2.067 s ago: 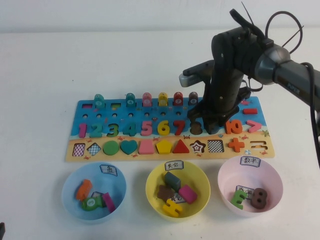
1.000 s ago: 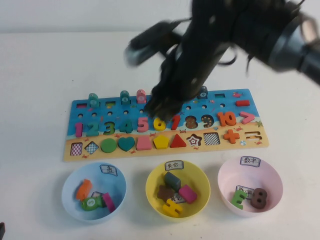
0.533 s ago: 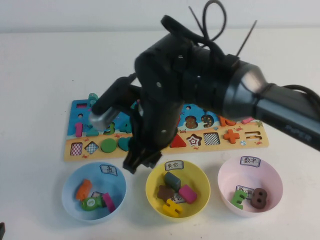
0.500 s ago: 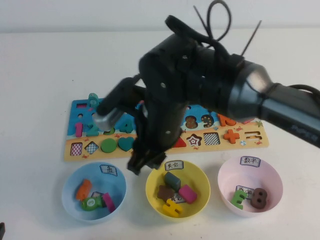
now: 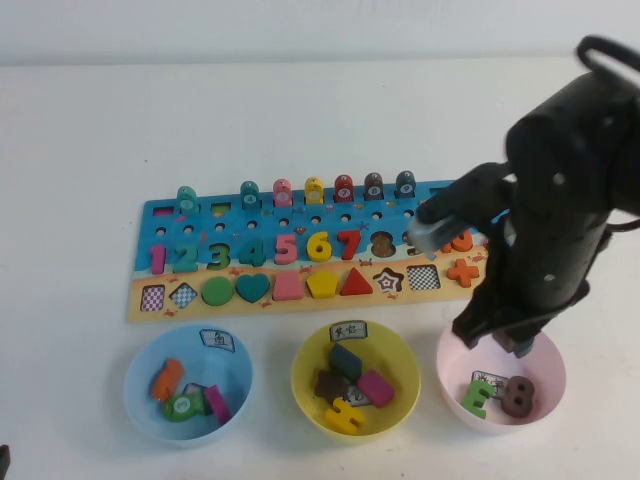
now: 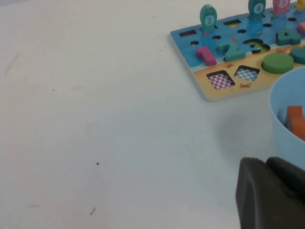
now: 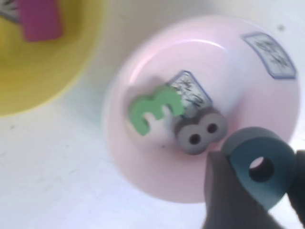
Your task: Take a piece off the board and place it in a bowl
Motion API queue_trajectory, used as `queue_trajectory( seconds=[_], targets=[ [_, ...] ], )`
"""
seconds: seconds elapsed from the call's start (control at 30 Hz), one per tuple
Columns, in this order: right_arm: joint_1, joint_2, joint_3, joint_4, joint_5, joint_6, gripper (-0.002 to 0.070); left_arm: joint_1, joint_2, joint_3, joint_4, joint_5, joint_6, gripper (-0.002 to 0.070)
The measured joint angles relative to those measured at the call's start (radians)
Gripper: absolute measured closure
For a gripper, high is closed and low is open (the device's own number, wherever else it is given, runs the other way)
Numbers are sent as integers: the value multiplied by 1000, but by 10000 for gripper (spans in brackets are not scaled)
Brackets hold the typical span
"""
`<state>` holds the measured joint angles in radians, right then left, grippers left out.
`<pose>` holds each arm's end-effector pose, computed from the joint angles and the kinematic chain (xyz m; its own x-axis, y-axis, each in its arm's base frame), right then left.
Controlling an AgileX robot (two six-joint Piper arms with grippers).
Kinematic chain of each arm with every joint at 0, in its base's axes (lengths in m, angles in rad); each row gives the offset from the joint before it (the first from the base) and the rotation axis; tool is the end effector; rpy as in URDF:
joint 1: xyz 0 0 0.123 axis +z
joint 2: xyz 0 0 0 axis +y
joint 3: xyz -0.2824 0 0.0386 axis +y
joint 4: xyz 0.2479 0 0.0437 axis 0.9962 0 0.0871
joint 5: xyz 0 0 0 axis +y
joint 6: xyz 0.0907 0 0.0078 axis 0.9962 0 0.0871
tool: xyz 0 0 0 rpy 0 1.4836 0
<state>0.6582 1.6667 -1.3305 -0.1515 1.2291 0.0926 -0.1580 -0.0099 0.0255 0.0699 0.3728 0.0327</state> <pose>0.2630 0.1870 0.2702 -0.8114 -0.5755 -0.1020 -0.5615 0.8160 -0.1374 0.0524 -0.0060 0.1716 -0.2778 0.1431 -0.9499 0.1612 0.9818 0.1008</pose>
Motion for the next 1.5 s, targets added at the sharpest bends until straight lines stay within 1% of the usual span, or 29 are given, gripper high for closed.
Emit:
queue_trajectory(
  seconds=[0.13,0.23,0.3,0.37,0.43,0.53,0.6,0.63,0.73,0.77,0.83,0.87,0.93,1.03,1.17,1.33,1.5],
  targets=[
    [-99,9,4,91,0,-49,433,0,0,0,0,0,0,680],
    [-129,30,4,144,-2,-93,426,0,0,0,0,0,0,680],
    [-134,49,4,151,-5,-109,391,0,0,0,0,0,0,680],
    [-135,66,5,157,-5,-124,330,0,0,0,0,0,0,680],
    [-135,75,6,159,-7,-133,286,0,0,0,0,0,0,680],
    [-135,73,6,151,-7,-137,263,0,0,0,0,0,0,680],
    [-135,63,8,151,-7,-139,268,0,0,0,0,0,0,680],
    [-135,51,7,146,-7,-139,286,0,0,0,0,0,0,680],
    [-135,-24,13,139,-9,-139,388,0,0,0,0,0,0,679],
    [-135,-96,29,139,-16,-134,469,0,0,0,0,0,0,680],
    [-135,-215,66,139,-47,-111,577,0,0,0,0,0,0,680],
    [-135,-293,94,137,-76,-93,616,0,0,0,0,0,0,680],
    [-135,-443,169,137,-138,-79,657,0,0,0,0,0,0,680],
    [-135,-707,297,151,-251,-68,682,0,0,0,0,0,0,680],
    [-136,-1027,453,161,-396,-55,689,0,0,0,0,0,0,679],
    [-138,-1338,563,108,-419,21,691,0,0,0,0,0,0,680],
    [-138,-1541,590,84,-373,37,692,0,0,0,0,0,0,680]
  ],
)
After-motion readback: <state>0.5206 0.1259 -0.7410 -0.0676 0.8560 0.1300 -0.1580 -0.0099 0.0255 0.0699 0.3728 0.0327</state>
